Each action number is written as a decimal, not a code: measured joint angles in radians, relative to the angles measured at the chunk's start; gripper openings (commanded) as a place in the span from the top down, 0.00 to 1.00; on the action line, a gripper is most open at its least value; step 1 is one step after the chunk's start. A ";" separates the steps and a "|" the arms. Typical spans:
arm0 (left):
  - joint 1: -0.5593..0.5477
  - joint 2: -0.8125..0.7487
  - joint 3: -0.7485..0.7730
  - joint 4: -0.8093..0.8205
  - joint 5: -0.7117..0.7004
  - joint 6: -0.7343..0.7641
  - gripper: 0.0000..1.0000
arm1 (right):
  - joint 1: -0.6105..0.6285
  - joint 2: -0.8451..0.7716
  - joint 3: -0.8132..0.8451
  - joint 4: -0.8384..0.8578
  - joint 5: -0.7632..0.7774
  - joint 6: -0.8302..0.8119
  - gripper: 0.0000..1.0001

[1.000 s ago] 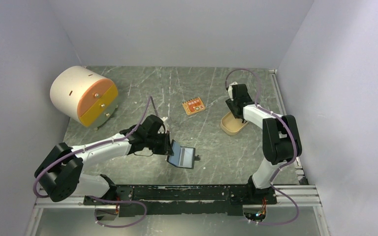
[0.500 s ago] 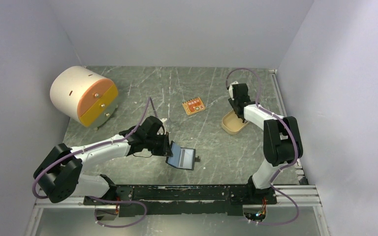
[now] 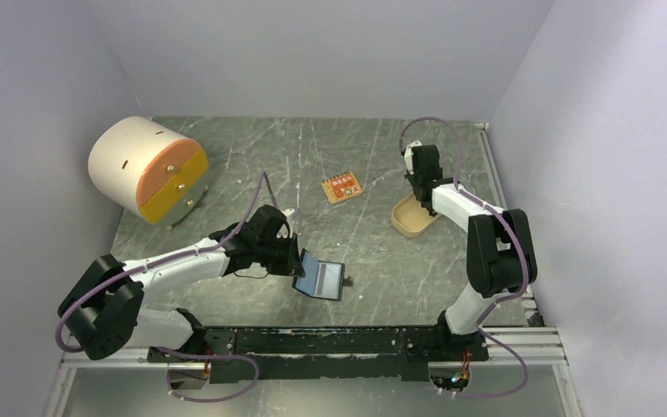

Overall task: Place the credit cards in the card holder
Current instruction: Pick up the credit card from the storage box, then insert the credit card into the card holder.

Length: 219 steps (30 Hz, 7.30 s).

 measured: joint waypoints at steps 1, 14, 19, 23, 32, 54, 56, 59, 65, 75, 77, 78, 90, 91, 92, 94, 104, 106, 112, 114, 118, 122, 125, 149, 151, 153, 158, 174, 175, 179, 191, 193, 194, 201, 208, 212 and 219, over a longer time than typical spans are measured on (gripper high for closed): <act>0.000 -0.001 0.000 0.000 0.000 0.000 0.86 | 0.000 -0.005 0.000 -0.002 -0.005 0.002 0.84; 0.000 0.000 0.000 0.000 0.000 -0.015 0.77 | 0.021 -0.098 0.019 -0.140 -0.122 0.077 1.00; 0.000 0.003 0.003 -0.016 -0.013 -0.021 0.76 | 0.029 -0.114 0.042 -0.200 -0.183 0.117 1.00; 0.000 0.004 0.004 -0.031 -0.038 -0.036 0.91 | 0.058 -0.162 0.063 -0.231 -0.268 0.182 1.00; 0.000 -0.025 -0.016 0.009 -0.050 -0.102 0.91 | 0.163 -0.314 0.095 -0.230 -0.398 0.388 1.00; 0.009 0.025 -0.097 0.295 0.000 -0.264 0.66 | 0.353 -0.463 -0.372 0.144 -0.814 1.046 1.00; 0.009 0.021 -0.097 0.285 0.000 -0.261 0.65 | 0.361 -0.475 -0.438 0.207 -0.820 1.083 1.00; 0.009 0.009 -0.097 0.250 -0.008 -0.250 0.65 | 0.365 -0.477 -0.533 0.312 -0.835 1.143 1.00; 0.009 -0.004 -0.102 0.207 -0.037 -0.232 0.67 | 0.377 -0.435 -0.595 0.447 -0.841 1.207 1.00; 0.010 -0.006 -0.137 0.197 -0.037 -0.217 0.66 | 0.415 -0.333 -0.637 0.608 -0.839 1.267 1.00; 0.010 -0.013 -0.142 0.195 -0.038 -0.214 0.70 | 0.418 -0.313 -0.637 0.614 -0.832 1.270 1.00; 0.010 -0.016 -0.145 0.194 -0.038 -0.212 0.74 | 0.419 -0.306 -0.637 0.616 -0.830 1.270 1.00; 0.011 -0.024 -0.171 0.197 -0.038 -0.206 0.69 | 0.427 -0.237 -0.650 0.684 -0.792 1.282 1.00; 0.011 -0.024 -0.172 0.198 -0.038 -0.206 0.69 | 0.427 -0.229 -0.655 0.701 -0.792 1.289 1.00; 0.011 -0.024 -0.173 0.198 -0.038 -0.206 0.68 | 0.427 -0.225 -0.659 0.711 -0.793 1.294 1.00; 0.011 -0.024 -0.179 0.202 -0.038 -0.206 0.67 | 0.428 -0.217 -0.666 0.730 -0.793 1.306 1.00; 0.011 -0.024 -0.204 0.213 -0.038 -0.206 0.70 | 0.430 -0.177 -0.713 0.845 -0.802 1.370 1.00; 0.011 -0.024 -0.205 0.212 -0.038 -0.205 0.70 | 0.430 -0.162 -0.715 0.867 -0.807 1.381 1.00; 0.011 -0.024 -0.205 0.211 -0.038 -0.202 0.70 | 0.431 -0.151 -0.716 0.909 -0.816 1.397 1.00; 0.011 -0.024 -0.205 0.211 -0.038 -0.201 0.70 | 0.431 -0.151 -0.716 0.912 -0.818 1.397 1.00; 0.011 -0.024 -0.205 0.211 -0.037 -0.198 0.69 | 0.433 -0.151 -0.716 0.911 -0.815 1.391 1.00; 0.011 -0.024 -0.205 0.212 -0.037 -0.198 0.68 | 0.434 -0.147 -0.716 0.914 -0.813 1.389 1.00; 0.011 -0.024 -0.205 0.212 -0.037 -0.198 0.67 | 0.438 -0.125 -0.716 0.929 -0.814 1.394 0.98; 0.013 0.012 -0.195 0.217 -0.036 -0.197 0.68 | 0.469 -0.085 -0.718 0.941 -0.829 1.416 0.97; 0.013 0.012 -0.194 0.217 -0.037 -0.194 0.68 | 0.469 -0.085 -0.715 0.935 -0.829 1.415 0.94; 0.013 0.012 -0.193 0.216 -0.037 -0.193 0.68 | 0.469 -0.080 -0.708 0.934 -0.836 1.411 0.92; 0.013 0.015 -0.187 0.211 -0.037 -0.190 0.68 | 0.469 -0.035 -0.681 0.943 -0.862 1.388 0.89; 0.013 0.018 -0.181 0.211 -0.037 -0.187 0.68 | 0.471 -0.149 -0.629 0.697 -0.801 1.315 0.91; 0.013 0.018 -0.181 0.211 -0.037 -0.187 0.68 | 0.471 -0.163 -0.631 0.687 -0.793 1.314 0.91; 0.013 0.018 -0.181 0.211 -0.037 -0.187 0.68 | 0.472 -0.165 -0.633 0.667 -0.780 1.314 0.91; 0.013 0.019 -0.181 0.210 -0.037 -0.186 0.71 | 0.485 -0.097 -0.645 0.777 -0.803 1.339 0.87; 0.013 0.019 -0.181 0.211 -0.037 -0.185 0.71 | 0.485 -0.087 -0.645 0.785 -0.807 1.341 0.81; 0.013 0.019 -0.181 0.210 -0.037 -0.185 0.71 | 0.485 -0.082 -0.643 0.784 -0.808 1.341 0.78; 0.013 0.018 -0.169 0.202 -0.037 -0.179 0.67 | 0.498 -0.116 -0.599 0.678 -0.786 1.320 0.60; 0.013 0.008 -0.166 0.203 -0.030 -0.187 0.65 | 0.505 -0.159 -0.578 0.583 -0.751 1.292 0.61; 0.013 -0.022 -0.166 0.204 -0.026 -0.195 0.66 | 0.505 -0.179 -0.566 0.529 -0.731 1.273 0.61; 0.013 -0.029 -0.166 0.208 -0.026 -0.197 0.73 | 0.509 -0.208 -0.563 0.481 -0.711 1.258 0.62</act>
